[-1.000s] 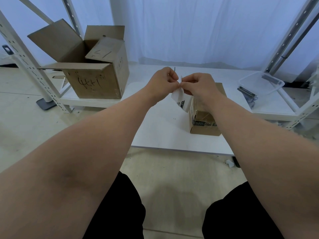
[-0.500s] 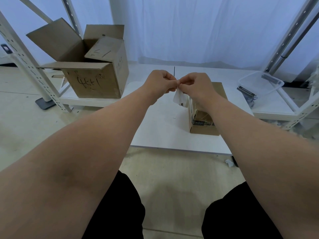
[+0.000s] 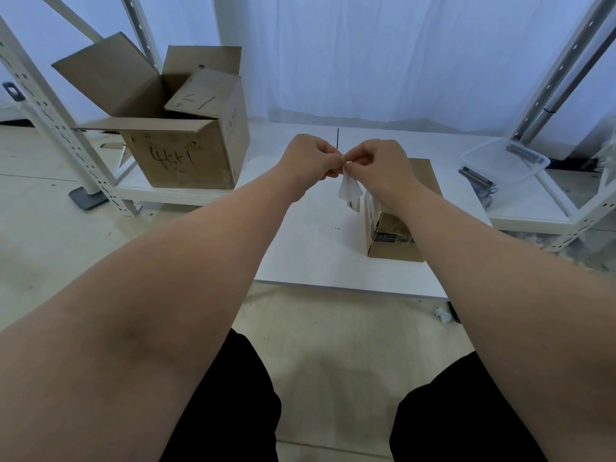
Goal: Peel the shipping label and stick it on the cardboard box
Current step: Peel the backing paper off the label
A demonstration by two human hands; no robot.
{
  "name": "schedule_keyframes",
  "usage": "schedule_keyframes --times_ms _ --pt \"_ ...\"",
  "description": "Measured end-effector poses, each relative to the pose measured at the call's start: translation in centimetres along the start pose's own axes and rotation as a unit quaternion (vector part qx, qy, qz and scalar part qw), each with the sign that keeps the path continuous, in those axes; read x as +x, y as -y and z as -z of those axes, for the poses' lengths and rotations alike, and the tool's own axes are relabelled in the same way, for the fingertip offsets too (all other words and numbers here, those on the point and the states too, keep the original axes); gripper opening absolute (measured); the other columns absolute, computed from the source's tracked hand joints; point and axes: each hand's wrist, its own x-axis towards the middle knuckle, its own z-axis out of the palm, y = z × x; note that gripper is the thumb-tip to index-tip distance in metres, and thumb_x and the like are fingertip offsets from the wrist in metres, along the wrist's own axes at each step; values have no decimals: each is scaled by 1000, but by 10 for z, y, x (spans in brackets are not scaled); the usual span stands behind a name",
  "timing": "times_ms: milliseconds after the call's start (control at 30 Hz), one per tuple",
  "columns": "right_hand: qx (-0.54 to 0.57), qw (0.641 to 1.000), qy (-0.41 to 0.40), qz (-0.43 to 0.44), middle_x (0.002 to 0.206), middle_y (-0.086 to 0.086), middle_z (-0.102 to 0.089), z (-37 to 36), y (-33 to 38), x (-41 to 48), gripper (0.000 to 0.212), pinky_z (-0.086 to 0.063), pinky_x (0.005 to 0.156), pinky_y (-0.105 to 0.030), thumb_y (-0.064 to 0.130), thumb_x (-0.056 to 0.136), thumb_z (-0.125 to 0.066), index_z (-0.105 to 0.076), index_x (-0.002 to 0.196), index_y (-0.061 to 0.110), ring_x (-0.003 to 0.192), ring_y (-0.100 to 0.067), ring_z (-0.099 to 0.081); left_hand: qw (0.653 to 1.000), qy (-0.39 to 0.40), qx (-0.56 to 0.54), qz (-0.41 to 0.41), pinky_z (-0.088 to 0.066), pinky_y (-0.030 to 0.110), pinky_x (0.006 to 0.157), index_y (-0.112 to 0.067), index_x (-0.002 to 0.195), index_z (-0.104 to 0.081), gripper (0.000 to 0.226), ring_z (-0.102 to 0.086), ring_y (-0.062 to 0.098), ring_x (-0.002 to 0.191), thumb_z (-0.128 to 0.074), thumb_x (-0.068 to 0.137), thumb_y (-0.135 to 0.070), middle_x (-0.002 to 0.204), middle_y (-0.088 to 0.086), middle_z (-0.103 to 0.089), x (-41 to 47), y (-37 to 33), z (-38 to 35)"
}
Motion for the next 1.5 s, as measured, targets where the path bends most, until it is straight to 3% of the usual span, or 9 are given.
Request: schedule_keyframes --times_ms 267,400,600,767,1000,1167,1267,1400,1500 --pt "-12 1000 -4 17 70 10 -55 -2 4 -1 23 -43 71 -23 3 84 -51 -70 94 9 76 -12 -53 1000 -22 21 8 -42 22 64 -5 82 -68 7 -51 16 70 -64 81 -11 78 8 -59 0 -2 -1" --pt "66 997 -12 -25 86 -1 -64 0 5 -2 19 -50 77 -24 7 83 -58 -68 98 10 83 -13 -59 999 -32 14 -11 -40 25 64 -5 80 -67 7 -50 19 73 -63 81 -10 76 5 -61 -1 -4 -2" --pt "191 979 -13 -72 88 -13 -67 7 11 -5 15 -55 81 -31 2 83 -62 -68 95 -3 77 -17 -62 998 -15 47 -44 -32 8 41 -14 70 -58 14 -41 6 52 -59 83 -9 65 -3 -53 -1 -4 -3" --pt "192 979 -2 -63 95 -17 -66 11 10 -8 21 -56 71 -18 2 85 -62 -66 104 -7 71 -12 -63 996 -17 62 -68 -31 6 40 -13 71 -58 14 -41 6 51 -59 84 -9 63 -4 -52 -2 -4 -4" --pt "195 978 -7 -70 93 -21 -66 9 11 -7 19 -57 75 -25 -2 83 -62 -67 99 -10 77 -21 -64 993 -18 86 -78 -32 6 43 -9 81 -58 9 -41 5 54 -60 86 -16 65 -5 -51 -2 -3 -5" --pt "190 979 -5 -75 82 -19 -65 8 11 -5 17 -56 79 -34 -2 83 -60 -68 94 -12 71 -22 -60 981 -10 153 -120 -48 28 73 -9 84 -61 4 -54 14 76 -58 85 -13 82 3 -61 -2 -2 -5" --pt "191 979 -5 -79 80 -19 -65 9 9 -5 18 -56 78 -33 0 85 -60 -68 95 -12 70 -22 -60 972 -4 187 -139 -48 30 81 -12 84 -62 4 -56 15 84 -59 85 -14 86 2 -63 -1 -1 -6" --pt "186 979 -17 -78 84 -21 -67 10 7 -5 14 -57 80 -35 1 85 -60 -69 92 -7 75 -24 -63 981 -5 150 -120 -46 23 72 -9 88 -63 12 -58 15 84 -58 89 -20 86 2 -64 -2 -2 -9" --pt "172 982 -20 -71 89 -25 -69 9 7 -5 18 -57 78 -35 3 84 -60 -69 93 -9 75 -23 -63 996 1 53 -67 -49 26 81 -9 92 -59 24 -65 18 91 -58 91 -34 97 9 -70 -1 -3 -9"
